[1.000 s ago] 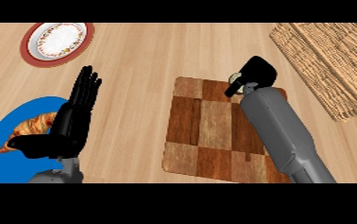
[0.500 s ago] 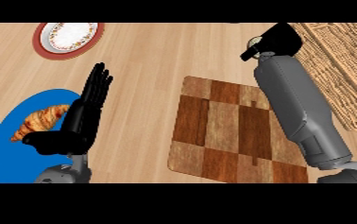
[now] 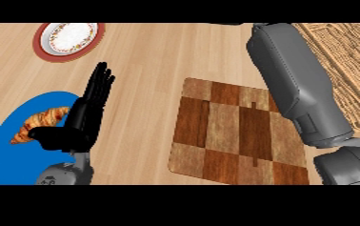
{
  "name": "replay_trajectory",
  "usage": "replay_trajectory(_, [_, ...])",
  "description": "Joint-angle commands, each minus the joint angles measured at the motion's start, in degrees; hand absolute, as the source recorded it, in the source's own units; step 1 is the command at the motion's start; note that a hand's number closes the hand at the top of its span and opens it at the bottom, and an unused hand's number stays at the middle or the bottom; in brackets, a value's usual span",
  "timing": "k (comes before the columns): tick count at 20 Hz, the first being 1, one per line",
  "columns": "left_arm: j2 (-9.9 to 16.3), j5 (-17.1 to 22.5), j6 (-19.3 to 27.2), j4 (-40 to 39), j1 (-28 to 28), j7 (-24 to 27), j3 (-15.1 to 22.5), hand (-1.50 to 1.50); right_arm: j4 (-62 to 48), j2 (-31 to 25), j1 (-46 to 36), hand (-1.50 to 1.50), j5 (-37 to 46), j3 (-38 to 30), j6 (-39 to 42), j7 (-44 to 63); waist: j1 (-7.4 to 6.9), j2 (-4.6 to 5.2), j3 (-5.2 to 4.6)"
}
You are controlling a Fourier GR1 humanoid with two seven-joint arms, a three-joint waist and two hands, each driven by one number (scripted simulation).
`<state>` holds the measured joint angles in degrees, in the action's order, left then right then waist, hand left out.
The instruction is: Pick the cupcake from the cutting board and place it in the basket
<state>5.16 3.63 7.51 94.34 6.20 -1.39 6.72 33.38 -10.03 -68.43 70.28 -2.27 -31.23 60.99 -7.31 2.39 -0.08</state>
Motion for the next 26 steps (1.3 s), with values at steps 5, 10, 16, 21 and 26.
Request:
replay_trajectory(5, [-1.1,-0.5,1.1,-1.5,-0.8,1.0,-0.2,0.00,-7.3,0.8,-8.0,1.50,6.6,-4.8,-8.0,14.8,1.69,-0.40,-0.11])
replay_trajectory(10, [0.9,0.4,0.2,0.8,-1.7,0.0,-1.6,0.00,-12.9,-1.5,-10.1,1.50,10.9,-6.6,-4.9,19.0,1.77,-0.81,-0.10])
replay_trajectory(16, [0.6,0.4,0.5,-0.3,-2.2,0.3,-2.3,0.00,-17.3,-1.4,-10.0,1.50,15.0,-6.8,-2.5,22.4,3.74,-1.21,-0.05])
replay_trajectory(21, [0.4,-0.2,1.4,1.2,-2.9,0.5,-2.5,0.00,-16.6,-3.5,-6.4,1.50,14.7,-9.4,-8.2,18.7,4.63,-1.39,0.07])
replay_trajectory(26, [0.1,-0.6,1.5,-1.2,-1.5,0.3,-2.6,0.00,-16.2,-3.2,-6.5,1.50,16.5,-10.1,-7.3,20.0,5.79,-1.71,0.04])
